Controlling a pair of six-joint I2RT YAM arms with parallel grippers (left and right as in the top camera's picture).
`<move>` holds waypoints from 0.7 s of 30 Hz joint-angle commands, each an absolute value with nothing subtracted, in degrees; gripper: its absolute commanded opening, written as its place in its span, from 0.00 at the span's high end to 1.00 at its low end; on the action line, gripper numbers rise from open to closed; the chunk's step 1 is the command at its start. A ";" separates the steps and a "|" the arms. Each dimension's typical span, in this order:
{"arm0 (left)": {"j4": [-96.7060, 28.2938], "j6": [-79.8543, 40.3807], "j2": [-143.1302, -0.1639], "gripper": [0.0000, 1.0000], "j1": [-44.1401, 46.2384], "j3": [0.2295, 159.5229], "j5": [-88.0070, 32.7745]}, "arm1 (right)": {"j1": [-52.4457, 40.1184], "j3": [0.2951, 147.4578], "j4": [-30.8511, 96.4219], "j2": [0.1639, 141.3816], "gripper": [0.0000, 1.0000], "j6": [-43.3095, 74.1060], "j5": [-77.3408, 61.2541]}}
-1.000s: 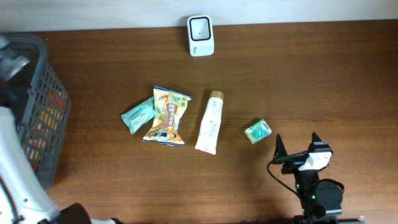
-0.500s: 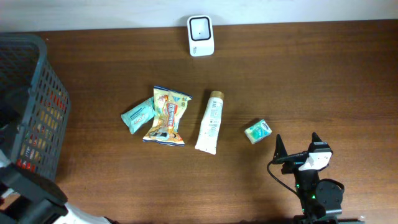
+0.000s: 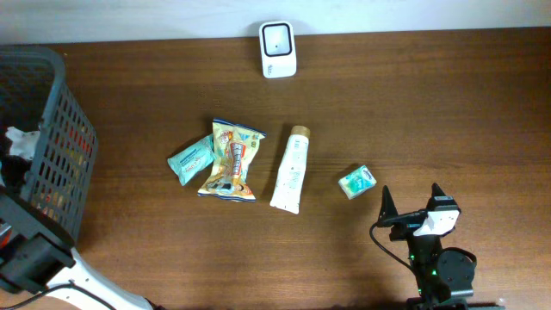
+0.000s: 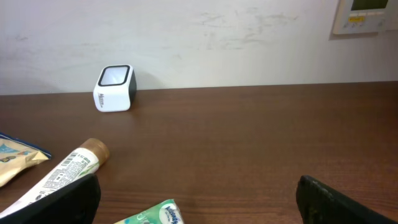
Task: Scan the item barcode
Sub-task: 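Pick the spaghetti package from the basket and lay it right of the tube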
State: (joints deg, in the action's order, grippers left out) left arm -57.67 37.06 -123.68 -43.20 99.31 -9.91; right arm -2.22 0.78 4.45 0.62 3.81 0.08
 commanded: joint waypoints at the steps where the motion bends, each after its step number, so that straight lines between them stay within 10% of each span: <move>1: -56.93 43.88 -125.54 0.01 -43.35 99.29 -14.79 | -1.85 0.32 4.54 0.21 0.01 3.42 -0.01; 7: -56.45 43.83 -129.05 0.06 -43.42 99.24 -12.78 | -1.85 0.32 4.54 0.21 0.02 3.42 -0.01; 8: -56.40 43.83 -129.58 0.16 -43.42 99.24 -11.53 | -1.85 0.32 4.54 0.21 0.01 3.42 -0.01; 10: -55.64 43.83 -130.19 0.74 -43.42 99.24 -9.78 | -1.85 0.32 4.54 0.21 0.01 3.42 -0.01; 12: -54.89 43.81 -130.19 0.96 -43.42 99.26 -9.61 | -1.85 0.32 4.54 0.21 0.01 3.42 -0.01; 21: -61.08 34.17 -130.13 1.00 -43.42 109.06 -8.95 | -1.85 0.32 4.54 0.21 0.01 3.42 -0.01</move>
State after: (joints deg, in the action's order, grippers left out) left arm -57.91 40.51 -126.48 -43.31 104.14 -11.51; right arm -2.22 0.78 4.45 0.62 3.86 0.08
